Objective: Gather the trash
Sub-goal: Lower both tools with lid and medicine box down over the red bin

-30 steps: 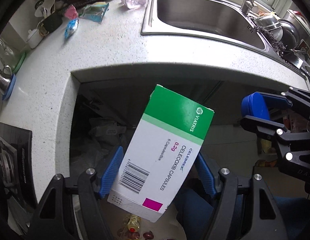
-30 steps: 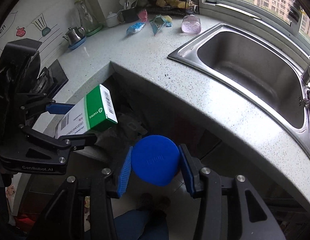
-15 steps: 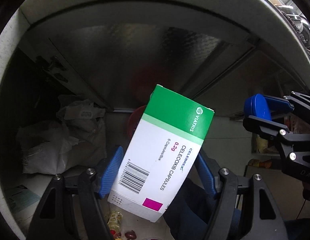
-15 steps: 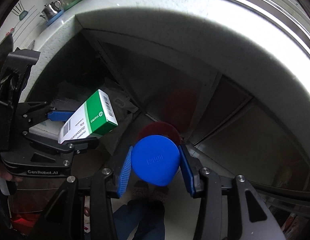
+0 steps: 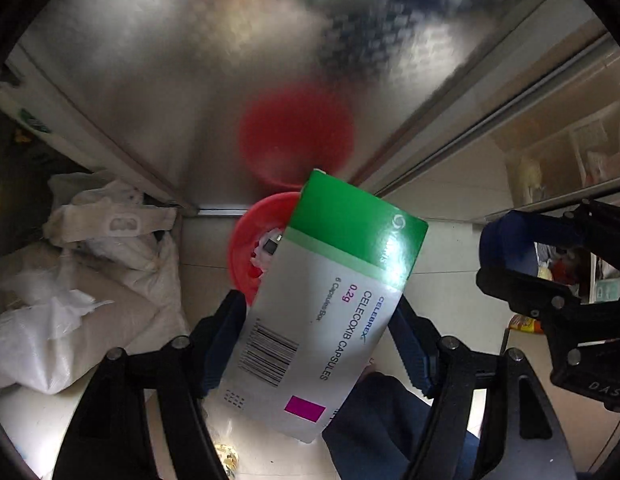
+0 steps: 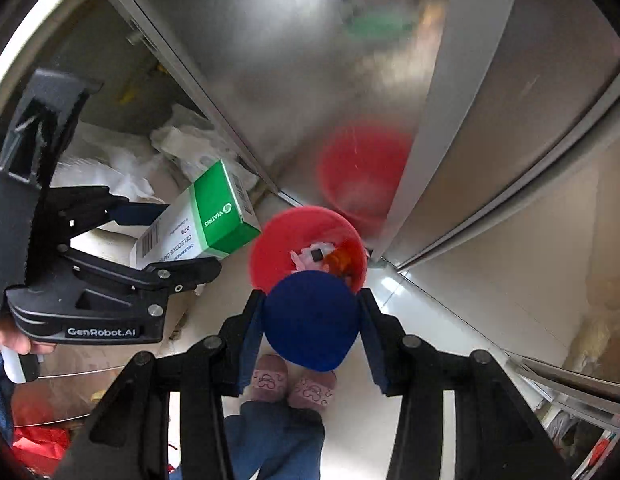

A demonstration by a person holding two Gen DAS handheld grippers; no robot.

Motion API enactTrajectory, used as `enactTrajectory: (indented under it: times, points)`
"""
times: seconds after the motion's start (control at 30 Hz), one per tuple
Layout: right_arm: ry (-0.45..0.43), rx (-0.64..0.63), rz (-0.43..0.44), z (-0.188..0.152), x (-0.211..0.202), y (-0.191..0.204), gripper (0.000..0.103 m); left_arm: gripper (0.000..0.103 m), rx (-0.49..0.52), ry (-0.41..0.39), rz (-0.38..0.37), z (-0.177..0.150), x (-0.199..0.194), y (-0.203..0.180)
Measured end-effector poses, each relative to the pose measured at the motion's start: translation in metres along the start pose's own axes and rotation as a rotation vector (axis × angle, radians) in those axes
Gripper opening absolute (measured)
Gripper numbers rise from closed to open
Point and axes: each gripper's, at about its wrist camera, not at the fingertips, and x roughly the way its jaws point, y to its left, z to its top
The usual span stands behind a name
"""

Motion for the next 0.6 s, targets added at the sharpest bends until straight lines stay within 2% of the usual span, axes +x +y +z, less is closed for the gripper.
enactTrajectory:
  times: [0.17, 0.2, 0.23, 0.33, 0.4, 0.6]
  points:
    - [0.019, 0.002, 0.001, 0.001, 0.02, 0.0, 0.043, 0.073, -0.002, 0.013, -0.004, 0.003, 0.021, 0.005]
    - [0.022, 0.002, 0.001, 0.0, 0.021, 0.001, 0.043, 0.082, -0.011, 0.011, -0.005, 0.004, 0.024, 0.006]
    - [0.025, 0.002, 0.0, -0.002, 0.02, 0.003, 0.043, 0.086, -0.021, 0.005, -0.009, 0.005, 0.024, 0.008]
    - [0.033, 0.007, 0.002, -0.012, 0.013, -0.005, 0.043, 0.089, -0.035, -0.011, -0.019, 0.009, 0.026, 0.011]
    - [0.036, 0.007, 0.0, -0.012, 0.015, -0.009, 0.043, 0.102, -0.033, -0.013, -0.008, 0.01, 0.025, 0.008]
    - [0.027, 0.01, -0.009, -0.012, 0.015, -0.012, 0.043, 0.103, -0.02, -0.066, 0.017, 0.011, 0.014, 0.003]
